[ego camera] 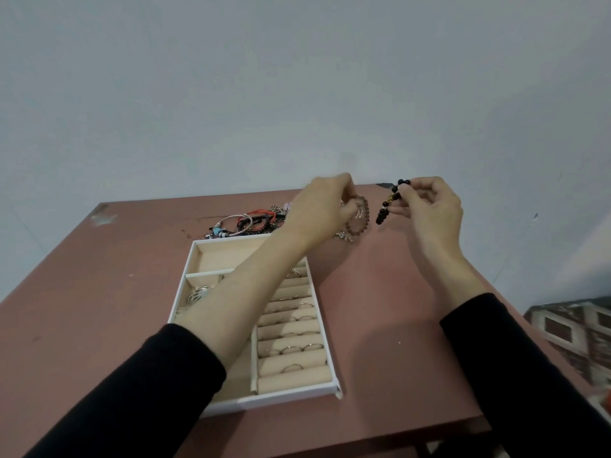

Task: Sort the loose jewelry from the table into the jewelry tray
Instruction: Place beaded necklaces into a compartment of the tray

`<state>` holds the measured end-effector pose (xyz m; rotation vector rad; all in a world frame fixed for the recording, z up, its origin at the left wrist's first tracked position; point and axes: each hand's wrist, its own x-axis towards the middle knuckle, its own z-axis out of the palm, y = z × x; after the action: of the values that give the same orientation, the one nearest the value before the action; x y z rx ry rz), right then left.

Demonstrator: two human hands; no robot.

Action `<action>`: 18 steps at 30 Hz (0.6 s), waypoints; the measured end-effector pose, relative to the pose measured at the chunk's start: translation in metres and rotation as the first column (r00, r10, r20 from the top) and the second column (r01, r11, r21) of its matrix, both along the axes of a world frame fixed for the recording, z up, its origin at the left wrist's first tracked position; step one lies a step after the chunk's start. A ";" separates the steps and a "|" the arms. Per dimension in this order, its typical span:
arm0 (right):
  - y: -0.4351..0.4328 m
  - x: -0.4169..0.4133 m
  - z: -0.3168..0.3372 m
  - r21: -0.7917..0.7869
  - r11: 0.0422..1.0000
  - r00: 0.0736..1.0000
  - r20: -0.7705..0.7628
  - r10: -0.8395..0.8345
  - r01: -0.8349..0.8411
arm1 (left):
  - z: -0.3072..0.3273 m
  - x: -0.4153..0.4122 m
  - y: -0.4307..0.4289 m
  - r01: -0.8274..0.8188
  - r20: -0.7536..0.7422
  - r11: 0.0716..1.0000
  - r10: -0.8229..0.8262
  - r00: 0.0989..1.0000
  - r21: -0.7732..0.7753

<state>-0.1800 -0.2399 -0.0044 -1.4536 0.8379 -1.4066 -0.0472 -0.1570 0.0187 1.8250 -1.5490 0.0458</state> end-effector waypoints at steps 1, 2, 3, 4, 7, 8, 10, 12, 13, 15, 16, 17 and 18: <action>0.001 0.000 0.000 -0.004 1.000 1.000 0.005 0.005 -0.005 | 0.005 0.004 0.005 0.014 -0.086 0.999 -0.017 0.996 -0.040; 0.002 0.001 0.000 -0.009 1.000 1.000 0.008 0.013 -0.013 | 0.011 0.007 0.011 0.020 -0.145 0.997 -0.030 0.989 -0.072; 0.004 0.002 0.000 -0.013 1.000 1.000 0.007 0.023 -0.023 | 0.016 0.010 0.017 0.020 -0.183 0.996 -0.037 0.983 -0.092; 0.005 0.003 0.000 -0.018 0.999 0.999 0.001 0.032 -0.032 | 0.021 0.013 0.025 0.016 -0.210 0.994 -0.038 0.977 -0.104; 0.013 0.005 0.000 -0.040 0.996 0.997 -0.025 0.074 -0.075 | 0.028 0.022 0.050 -0.002 -0.285 0.991 -0.038 0.958 -0.137; 0.017 0.006 0.000 -0.045 0.994 0.995 -0.028 0.095 -0.096 | 0.029 0.025 0.060 -0.016 -0.306 0.990 -0.029 0.952 -0.143; 0.025 0.008 0.001 -0.051 0.989 0.990 -0.023 0.139 -0.140 | 0.029 0.029 0.081 -0.051 -0.349 0.987 -0.005 0.937 -0.152; 0.036 0.012 0.003 -0.055 0.982 0.984 -0.017 0.177 -0.178 | 0.027 0.032 0.103 -0.082 -0.383 0.985 0.019 0.923 -0.149; 0.043 0.014 0.005 -0.056 0.978 0.980 -0.006 0.200 -0.200 | 0.025 0.034 0.113 -0.094 -0.394 0.985 0.030 0.919 -0.144; 0.058 0.017 0.009 -0.045 0.965 0.966 0.021 0.259 -0.257 | 0.021 0.037 0.132 -0.115 -0.399 0.984 0.051 0.916 -0.139; 0.066 0.018 0.010 -0.032 0.956 0.955 0.030 0.294 -0.293 | 0.019 0.039 0.140 -0.120 -0.403 0.983 0.055 0.914 -0.139; 0.075 0.019 0.012 -0.014 0.943 0.942 0.033 0.334 -0.334 | 0.016 0.041 0.149 -0.122 -0.413 0.983 0.054 0.909 -0.141; 0.084 0.020 0.013 0.006 0.925 0.925 0.034 0.379 -0.379 | 0.014 0.043 0.156 -0.123 -0.428 0.982 0.050 0.902 -0.144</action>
<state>-0.1597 -0.1562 0.0087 -1.4859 0.5067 -1.1248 -0.0044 -0.0006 0.0325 1.6363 -1.1233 -0.1648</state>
